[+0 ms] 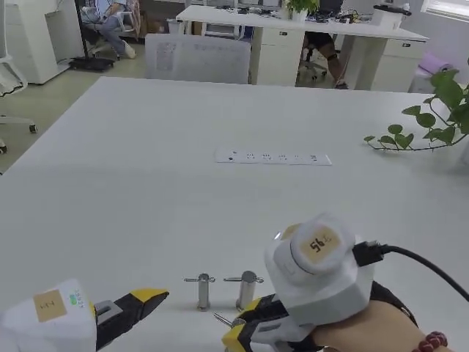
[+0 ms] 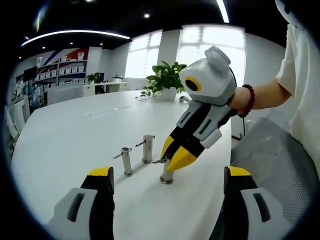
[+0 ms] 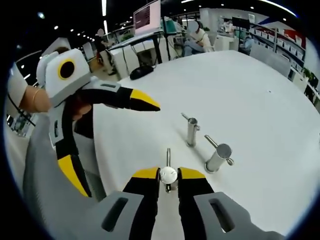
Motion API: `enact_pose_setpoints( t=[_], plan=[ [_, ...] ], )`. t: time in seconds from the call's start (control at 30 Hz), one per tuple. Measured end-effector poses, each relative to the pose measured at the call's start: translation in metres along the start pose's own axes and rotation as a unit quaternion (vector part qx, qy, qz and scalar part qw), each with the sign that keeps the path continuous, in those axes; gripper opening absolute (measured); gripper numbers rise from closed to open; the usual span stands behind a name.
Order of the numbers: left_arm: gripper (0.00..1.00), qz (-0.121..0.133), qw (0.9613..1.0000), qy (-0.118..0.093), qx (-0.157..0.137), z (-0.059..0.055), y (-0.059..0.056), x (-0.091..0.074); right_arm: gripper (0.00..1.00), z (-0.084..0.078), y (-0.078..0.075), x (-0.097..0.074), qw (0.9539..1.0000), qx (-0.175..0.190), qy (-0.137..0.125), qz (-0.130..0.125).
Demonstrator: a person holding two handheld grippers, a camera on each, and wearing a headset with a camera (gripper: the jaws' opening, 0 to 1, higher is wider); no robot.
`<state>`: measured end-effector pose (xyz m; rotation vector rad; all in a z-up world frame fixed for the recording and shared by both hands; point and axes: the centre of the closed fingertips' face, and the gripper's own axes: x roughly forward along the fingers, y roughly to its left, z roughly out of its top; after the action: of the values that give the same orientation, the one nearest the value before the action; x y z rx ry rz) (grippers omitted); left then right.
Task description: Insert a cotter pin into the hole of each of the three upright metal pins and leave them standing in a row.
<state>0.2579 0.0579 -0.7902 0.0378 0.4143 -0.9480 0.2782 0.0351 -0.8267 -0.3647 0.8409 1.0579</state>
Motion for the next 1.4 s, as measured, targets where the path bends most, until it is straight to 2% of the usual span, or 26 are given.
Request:
enact_pose_setpoints(
  t=[0.4, 0.9, 1.1, 1.4],
  plan=[
    [0.99, 0.005, 1.0000, 0.003, 0.001, -0.001, 0.002, -0.002, 0.14, -0.002, 0.000, -0.002, 0.9993, -0.030, 0.020, 0.011],
    [0.99, 0.009, 0.9999, 0.003, 0.002, -0.003, 0.003, -0.003, 0.13, -0.011, -0.002, -0.012, 0.9953, -0.080, 0.039, 0.038],
    [0.99, 0.008, 0.9999, 0.005, 0.007, -0.003, 0.003, -0.003, 0.13, -0.011, -0.008, -0.022, 0.9904, -0.119, 0.045, 0.053],
    [0.99, 0.013, 0.9999, 0.004, 0.006, -0.003, 0.006, -0.004, 0.13, -0.012, -0.017, -0.032, 0.9772, -0.186, 0.060, 0.081]
  ],
)
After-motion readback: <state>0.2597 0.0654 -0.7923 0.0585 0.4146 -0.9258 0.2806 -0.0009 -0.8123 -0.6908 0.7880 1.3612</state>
